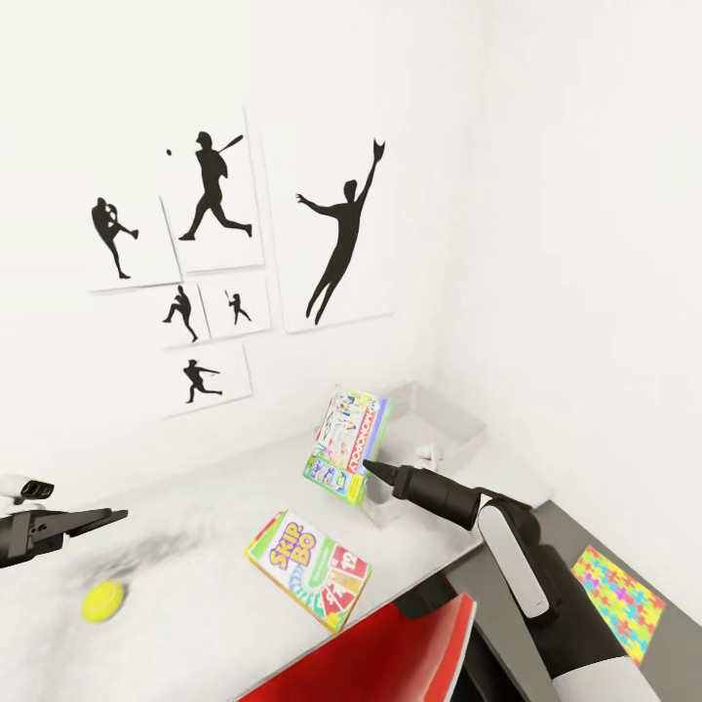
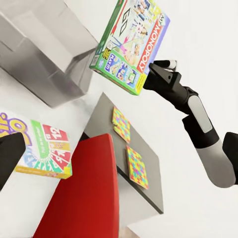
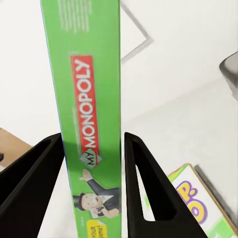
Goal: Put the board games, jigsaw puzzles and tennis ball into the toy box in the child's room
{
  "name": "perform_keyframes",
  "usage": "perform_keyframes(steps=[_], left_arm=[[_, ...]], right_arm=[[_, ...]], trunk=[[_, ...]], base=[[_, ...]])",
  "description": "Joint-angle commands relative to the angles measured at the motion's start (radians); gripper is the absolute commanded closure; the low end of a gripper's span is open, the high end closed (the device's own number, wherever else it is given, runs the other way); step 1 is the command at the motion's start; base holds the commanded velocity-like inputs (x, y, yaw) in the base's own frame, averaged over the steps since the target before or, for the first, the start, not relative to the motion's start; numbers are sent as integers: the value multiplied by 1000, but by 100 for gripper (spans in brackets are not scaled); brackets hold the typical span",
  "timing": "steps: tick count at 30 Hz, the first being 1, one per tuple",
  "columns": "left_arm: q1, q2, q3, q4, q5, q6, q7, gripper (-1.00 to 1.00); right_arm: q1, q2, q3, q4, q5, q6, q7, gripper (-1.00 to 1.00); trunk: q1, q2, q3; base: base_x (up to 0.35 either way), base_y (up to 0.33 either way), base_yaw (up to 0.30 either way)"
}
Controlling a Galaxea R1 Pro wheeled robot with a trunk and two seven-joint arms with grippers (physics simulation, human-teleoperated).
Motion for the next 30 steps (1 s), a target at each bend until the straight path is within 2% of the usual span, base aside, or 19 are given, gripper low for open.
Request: perform_keyframes(steps=[1, 30], left_arm=[[-1, 0, 0, 0, 0, 11, -4, -100], [-1, 0, 0, 0, 0, 11, -4, -100]], right_arm=[[-1, 0, 1, -1, -7, 6, 0, 100], [-1, 0, 0, 12, -6, 6, 2, 100]], trunk=[[1, -2, -2], [1, -2, -2]], base=[[83, 2, 4], [39, 8, 0]])
